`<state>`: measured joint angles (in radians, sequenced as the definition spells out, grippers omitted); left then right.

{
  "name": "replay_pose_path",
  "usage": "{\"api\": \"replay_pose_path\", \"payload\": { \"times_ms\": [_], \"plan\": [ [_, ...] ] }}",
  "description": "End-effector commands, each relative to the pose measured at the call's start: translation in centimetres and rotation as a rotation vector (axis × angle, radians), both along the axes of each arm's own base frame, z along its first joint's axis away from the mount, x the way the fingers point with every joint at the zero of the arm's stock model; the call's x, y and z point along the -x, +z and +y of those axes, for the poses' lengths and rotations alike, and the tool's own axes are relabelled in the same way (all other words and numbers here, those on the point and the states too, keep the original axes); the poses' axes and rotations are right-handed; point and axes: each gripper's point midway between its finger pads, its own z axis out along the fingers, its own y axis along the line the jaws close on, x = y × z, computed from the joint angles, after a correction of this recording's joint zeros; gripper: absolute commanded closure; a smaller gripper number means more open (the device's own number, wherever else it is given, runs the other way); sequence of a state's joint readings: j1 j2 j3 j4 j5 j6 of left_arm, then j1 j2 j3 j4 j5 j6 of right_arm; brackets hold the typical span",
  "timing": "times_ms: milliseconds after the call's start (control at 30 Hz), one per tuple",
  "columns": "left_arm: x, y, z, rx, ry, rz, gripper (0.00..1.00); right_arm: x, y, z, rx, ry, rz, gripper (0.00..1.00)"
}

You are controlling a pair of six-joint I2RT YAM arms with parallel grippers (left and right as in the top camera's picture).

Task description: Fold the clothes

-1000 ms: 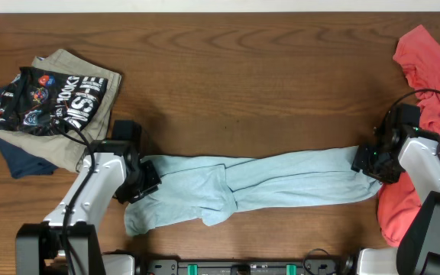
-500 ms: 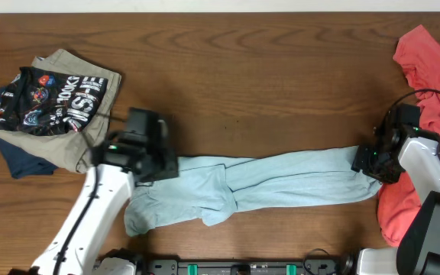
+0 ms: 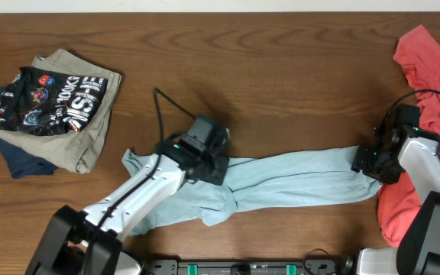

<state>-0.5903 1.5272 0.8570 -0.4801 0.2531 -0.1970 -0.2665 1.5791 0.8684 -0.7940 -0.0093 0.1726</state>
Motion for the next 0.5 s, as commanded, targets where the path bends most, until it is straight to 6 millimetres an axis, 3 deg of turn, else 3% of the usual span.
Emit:
{"api": "replay_pose_path", "payload": {
  "times_ms": [0, 400, 467],
  "plan": [
    [0.0, 0.0, -1.3, 0.009, -0.051, -0.024, 0.47, 0.1, 0.0, -0.1, -0.004, -0.014, -0.001, 0.47],
    [0.4, -3.3, -1.1, -0.044, -0.055, 0.048, 0.48, 0.1, 0.0, 0.0, -0.009, -0.013, -0.003, 0.47],
    [0.4, -3.3, -1.1, -0.044, -0.055, 0.048, 0.6, 0.0, 0.0, 0.1, -0.019, -0.013, -0.006, 0.47]
  ]
}}
